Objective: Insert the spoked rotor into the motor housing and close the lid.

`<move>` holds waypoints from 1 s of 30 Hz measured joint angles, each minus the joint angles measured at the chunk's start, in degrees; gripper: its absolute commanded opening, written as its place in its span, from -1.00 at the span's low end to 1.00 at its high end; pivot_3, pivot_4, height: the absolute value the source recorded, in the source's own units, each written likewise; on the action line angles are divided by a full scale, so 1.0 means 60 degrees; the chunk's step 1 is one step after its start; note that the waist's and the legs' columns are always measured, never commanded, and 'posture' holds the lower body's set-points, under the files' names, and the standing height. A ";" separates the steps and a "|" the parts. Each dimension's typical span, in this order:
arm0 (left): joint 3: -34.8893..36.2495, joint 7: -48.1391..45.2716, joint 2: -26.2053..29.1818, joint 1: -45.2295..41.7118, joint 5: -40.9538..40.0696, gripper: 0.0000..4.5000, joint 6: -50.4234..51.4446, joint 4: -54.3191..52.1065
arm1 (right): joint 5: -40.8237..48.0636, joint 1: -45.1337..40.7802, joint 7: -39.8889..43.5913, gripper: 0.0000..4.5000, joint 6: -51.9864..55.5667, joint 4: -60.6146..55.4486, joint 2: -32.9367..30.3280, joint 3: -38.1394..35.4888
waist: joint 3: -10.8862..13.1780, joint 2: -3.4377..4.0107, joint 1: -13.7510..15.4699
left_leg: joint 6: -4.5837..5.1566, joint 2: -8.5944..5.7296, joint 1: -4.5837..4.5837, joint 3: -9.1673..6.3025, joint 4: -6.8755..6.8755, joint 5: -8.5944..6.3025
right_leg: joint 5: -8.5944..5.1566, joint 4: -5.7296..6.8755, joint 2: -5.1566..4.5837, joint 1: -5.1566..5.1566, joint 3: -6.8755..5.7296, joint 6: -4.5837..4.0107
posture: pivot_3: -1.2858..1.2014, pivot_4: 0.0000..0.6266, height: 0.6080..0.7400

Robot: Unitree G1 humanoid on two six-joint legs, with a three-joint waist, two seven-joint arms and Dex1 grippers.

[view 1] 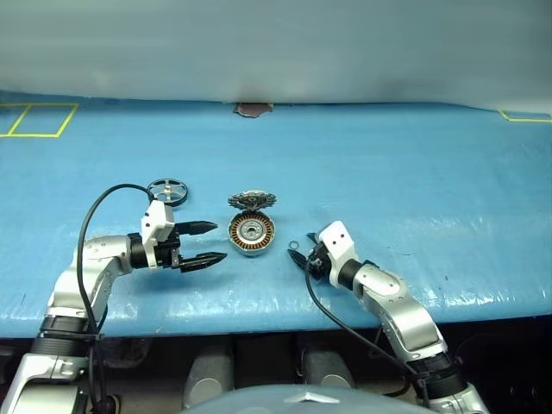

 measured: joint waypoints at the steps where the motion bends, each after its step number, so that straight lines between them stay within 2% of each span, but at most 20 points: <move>1: 0.0000 -0.0009 0.0000 0.0000 0.0001 0.79 -0.0031 0.0000 | -0.0032 0.0003 0.0007 0.17 0.0000 -0.0013 0.0000 0.0022 | 0.0000 0.0000 0.0000 | 0.0000 0.0000 0.0000 0.0000 0.0000 0.0000 | 0.0000 0.0000 0.0000 0.0000 0.0000 0.0000 | 0.03 -0.52 1.00; 5: 0.0000 -0.0023 0.0001 -0.0005 0.0002 0.79 -0.0151 0.0000 | -0.0110 0.0003 0.0008 0.17 -0.0005 -0.0031 -0.0028 0.0053 | -0.0001 -0.0001 0.0000 | 0.0000 0.0000 0.0000 0.0000 0.0000 0.0000 | 0.0000 -0.0001 0.0000 0.0001 0.0000 0.0000 | 0.03 -0.52 1.00; 8: -0.0001 -0.0019 0.0001 -0.0013 0.0001 0.79 -0.0158 0.0001 | -0.0134 0.0003 0.0051 -0.08 -0.0011 -0.0033 -0.0029 0.0082 | -0.0001 -0.0001 0.0000 | -0.0001 0.0000 0.0000 0.0000 0.0000 0.0000 | 0.0000 -0.0001 -0.0001 0.0000 0.0000 0.0000 | 0.03 -0.52 1.00; 12: -0.0004 -0.0018 -0.0001 -0.0012 -0.0002 0.79 -0.0157 0.0000 | -0.0182 0.0003 0.0072 -0.64 -0.0016 -0.0036 -0.0028 0.0186 | -0.0001 -0.0001 0.0001 | -0.0001 0.0000 0.0001 0.0000 0.0000 0.0000 | -0.0001 -0.0004 -0.0002 0.0001 0.0000 -0.0001 | 0.03 -0.52 1.00; 23: -0.0005 -0.0047 0.0000 0.0004 -0.0011 0.79 -0.0131 0.0000 | -0.0338 -0.0040 0.0058 -0.66 0.0239 -0.0395 -0.0223 0.0201 | 0.0000 0.0000 0.0004 | -0.0002 0.0000 -0.0004 0.0003 -0.0002 -0.0001 | -0.0001 -0.0007 -0.0005 -0.0006 0.0000 -0.0001 | 0.03 -0.52 1.00; 30: -0.0035 0.0031 0.0005 0.0022 0.0117 0.79 -0.0232 0.0040 | -0.0239 -0.1092 0.0284 -0.66 0.0887 -0.1679 -0.0178 0.0481 | 0.0001 0.0001 -0.0023 | -0.0003 0.0010 -0.0004 0.0008 -0.0021 -0.0002 | -0.0003 -0.0005 0.0002 -0.0018 -0.0003 -0.0006 | 0.03 -0.52 1.00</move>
